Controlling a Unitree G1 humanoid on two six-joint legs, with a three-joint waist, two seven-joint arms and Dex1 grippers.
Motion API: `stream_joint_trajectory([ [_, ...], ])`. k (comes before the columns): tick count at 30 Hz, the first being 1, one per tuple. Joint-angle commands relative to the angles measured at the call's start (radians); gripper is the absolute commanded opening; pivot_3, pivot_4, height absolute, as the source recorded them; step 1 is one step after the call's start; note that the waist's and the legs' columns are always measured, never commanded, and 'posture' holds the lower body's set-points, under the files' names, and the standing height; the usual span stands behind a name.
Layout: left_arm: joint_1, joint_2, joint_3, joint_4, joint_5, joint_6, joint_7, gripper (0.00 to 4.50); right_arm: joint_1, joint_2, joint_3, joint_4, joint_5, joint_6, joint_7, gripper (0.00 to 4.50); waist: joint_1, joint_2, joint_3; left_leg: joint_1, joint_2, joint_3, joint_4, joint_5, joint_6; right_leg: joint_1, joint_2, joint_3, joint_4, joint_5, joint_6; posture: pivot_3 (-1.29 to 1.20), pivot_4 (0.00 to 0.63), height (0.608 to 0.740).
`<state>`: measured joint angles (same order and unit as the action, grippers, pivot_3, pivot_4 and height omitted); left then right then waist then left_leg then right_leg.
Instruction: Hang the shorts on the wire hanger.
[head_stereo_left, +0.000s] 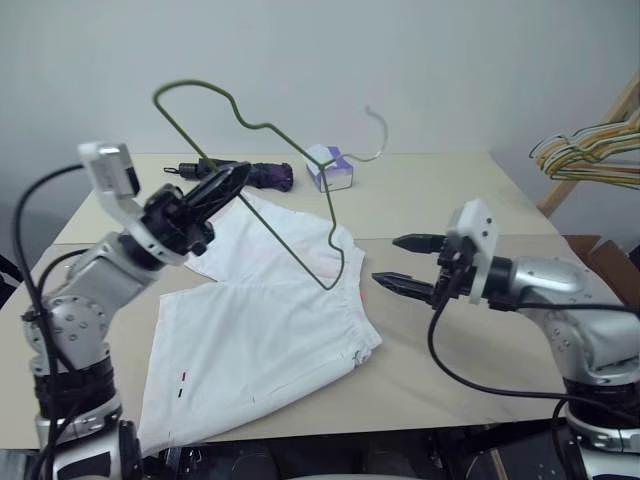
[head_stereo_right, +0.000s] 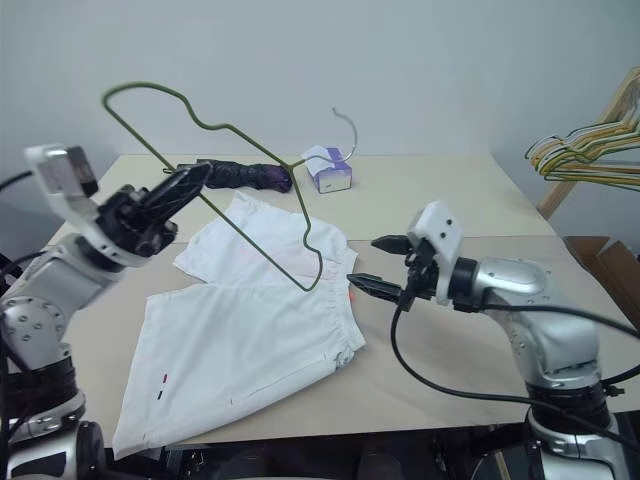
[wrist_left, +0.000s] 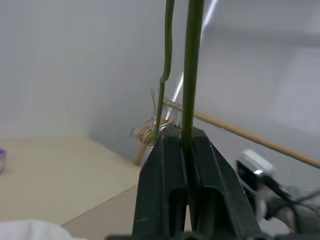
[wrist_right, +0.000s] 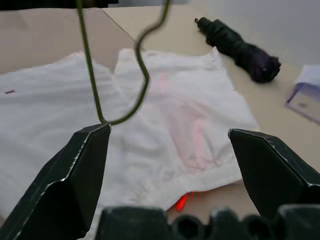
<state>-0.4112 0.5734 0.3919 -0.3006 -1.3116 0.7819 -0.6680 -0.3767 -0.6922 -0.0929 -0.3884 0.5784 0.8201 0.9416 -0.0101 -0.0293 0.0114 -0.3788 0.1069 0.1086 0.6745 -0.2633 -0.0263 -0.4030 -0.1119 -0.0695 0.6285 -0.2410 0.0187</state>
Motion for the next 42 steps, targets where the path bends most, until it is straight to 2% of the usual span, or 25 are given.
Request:
stream_joint_trajectory([
  [1, -0.017, 0.027, 0.025, -0.004, -0.018, -0.032, -0.139, 0.00, -0.044, -0.062, 0.002, 0.095, 0.120, 0.070, 0.164, 4.36, 0.005, 0.001, 0.001, 0.000, 0.000, 0.000, 0.000, 0.000, 0.000, 0.000, 0.000, 0.000, 0.000, 0.000, 0.000, 0.07, 0.000, 0.740],
  [6, -0.034, 0.029, 0.015, 0.021, 0.006, -0.054, -0.213, 0.00, -0.088, -0.094, 0.047, 0.191, 0.164, 0.087, 0.287, 4.36, 0.021, 0.001, 0.001, 0.000, 0.000, 0.000, 0.000, 0.000, 0.000, 0.000, 0.000, 0.000, 0.000, 0.000, 0.000, 0.08, 0.000, 0.740],
  [19, -0.064, 0.014, 0.000, 0.047, 0.023, -0.077, -0.270, 0.00, -0.155, -0.101, 0.159, 0.290, 0.101, 0.037, 0.393, 4.36, 0.025, 0.001, 0.001, -0.001, 0.000, 0.000, 0.001, 0.000, 0.000, -0.001, 0.000, 0.000, 0.000, 0.000, 0.001, 0.07, 0.000, 0.740],
  [42, -0.085, 0.013, 0.002, 0.073, 0.041, -0.074, -0.310, 0.00, -0.120, -0.103, 0.114, 0.267, 0.120, 0.036, 0.417, 4.36, 0.023, 0.001, 0.002, -0.001, 0.000, 0.000, 0.001, 0.000, 0.000, -0.001, 0.000, 0.000, 0.000, 0.000, 0.001, 0.05, 0.000, 0.740],
])
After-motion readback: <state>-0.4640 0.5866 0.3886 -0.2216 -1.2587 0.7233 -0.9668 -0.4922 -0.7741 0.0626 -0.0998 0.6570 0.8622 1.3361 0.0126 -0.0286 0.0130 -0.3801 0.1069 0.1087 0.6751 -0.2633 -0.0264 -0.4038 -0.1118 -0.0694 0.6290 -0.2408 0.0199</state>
